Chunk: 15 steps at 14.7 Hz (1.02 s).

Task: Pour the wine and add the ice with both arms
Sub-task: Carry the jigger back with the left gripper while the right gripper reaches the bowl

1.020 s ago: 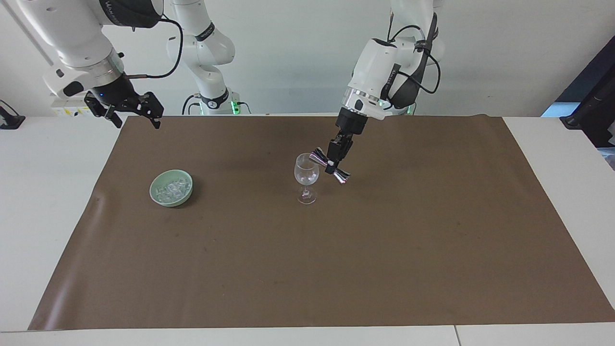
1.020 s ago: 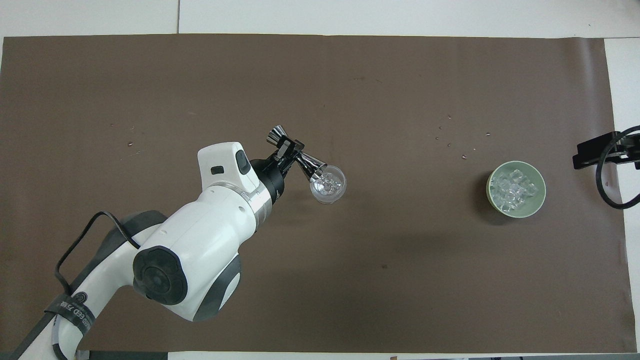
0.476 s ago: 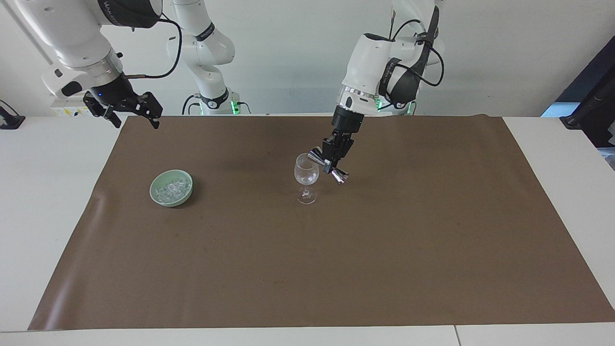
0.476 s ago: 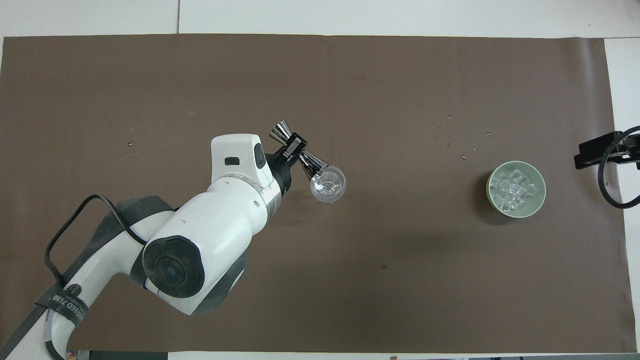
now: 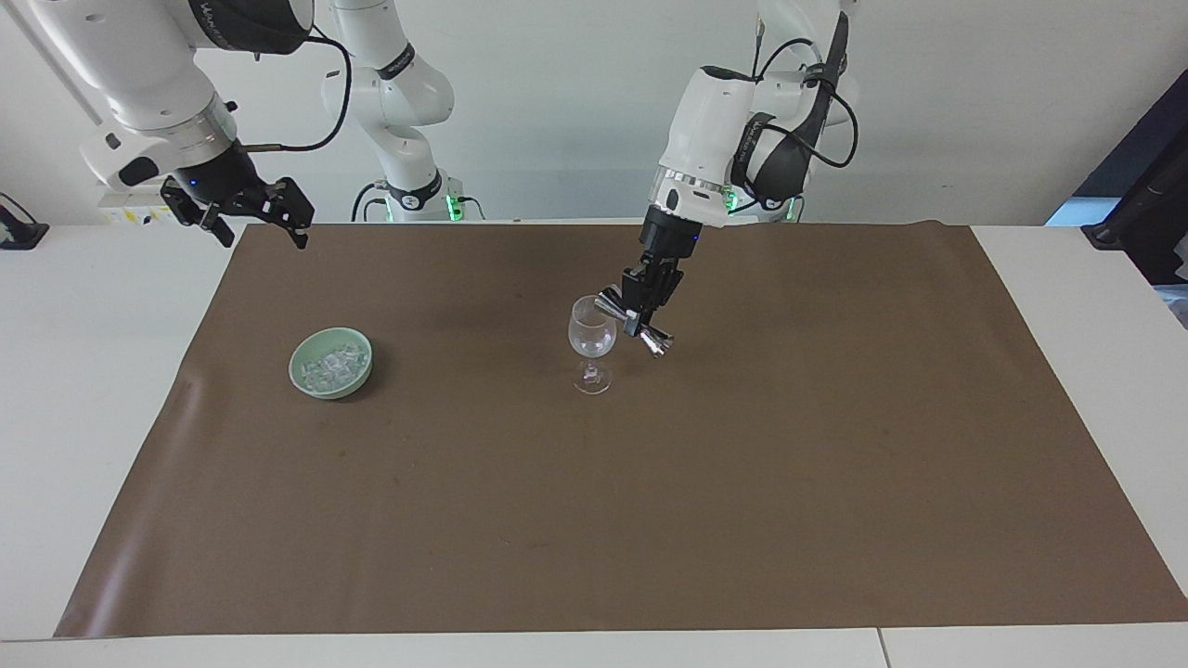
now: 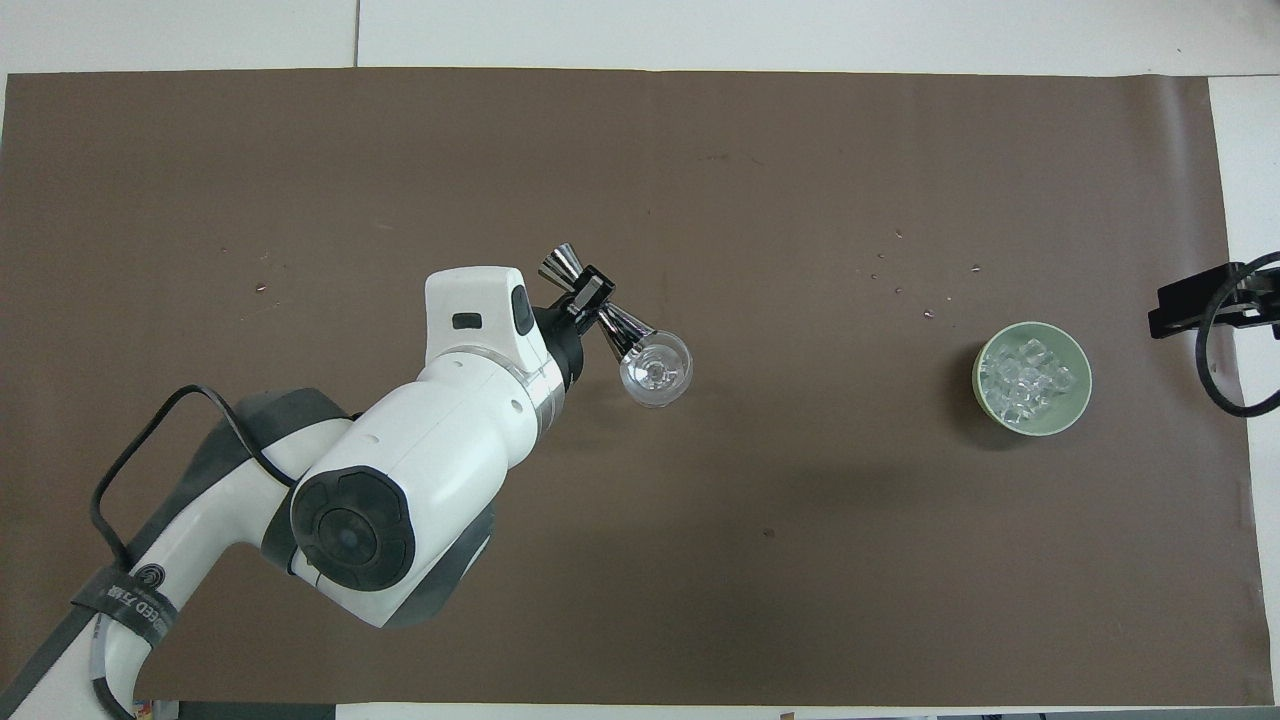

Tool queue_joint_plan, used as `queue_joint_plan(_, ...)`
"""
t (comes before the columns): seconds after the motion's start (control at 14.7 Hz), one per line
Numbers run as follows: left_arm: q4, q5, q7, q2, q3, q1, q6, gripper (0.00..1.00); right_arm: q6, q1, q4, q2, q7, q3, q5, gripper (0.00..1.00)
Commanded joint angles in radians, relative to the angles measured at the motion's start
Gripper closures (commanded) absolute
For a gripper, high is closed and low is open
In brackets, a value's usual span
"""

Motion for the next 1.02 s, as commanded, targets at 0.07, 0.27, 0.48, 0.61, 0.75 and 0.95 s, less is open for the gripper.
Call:
queue_joint_plan(0.07, 0.024, 0.029, -0.129, 0.009, -0.004, 0.003, -0.057, 1.00, 0.011, -0.015, -0.020, -0.017, -0.012, 0.004, 0.005, 0.00)
queue_joint_plan(0.27, 0.027, 0.026, -0.267, 0.013, -0.001, 0.008, -0.063, 1.00, 0.011, -0.012, -0.023, -0.017, -0.013, 0.004, 0.005, 0.00)
queue_joint_plan(0.48, 0.027, 0.026, -0.391, 0.006, 0.001, 0.023, -0.065, 1.00, 0.022, -0.010, -0.041, -0.023, -0.021, 0.006, 0.008, 0.00)
queue_joint_plan(0.61, 0.027, 0.017, -0.471, -0.001, 0.004, 0.034, -0.072, 1.00, 0.063, -0.010, -0.092, -0.042, -0.022, 0.006, 0.019, 0.00)
queue_joint_plan(0.75, 0.027, 0.007, -0.531, -0.007, 0.004, 0.078, -0.118, 1.00, 0.165, -0.022, -0.225, -0.098, -0.037, 0.003, 0.024, 0.00)
queue_joint_plan(0.95, 0.026, -0.137, -0.524, -0.006, 0.005, 0.136, -0.123, 1.00, 0.317, -0.039, -0.400, -0.147, -0.111, 0.001, 0.036, 0.00)
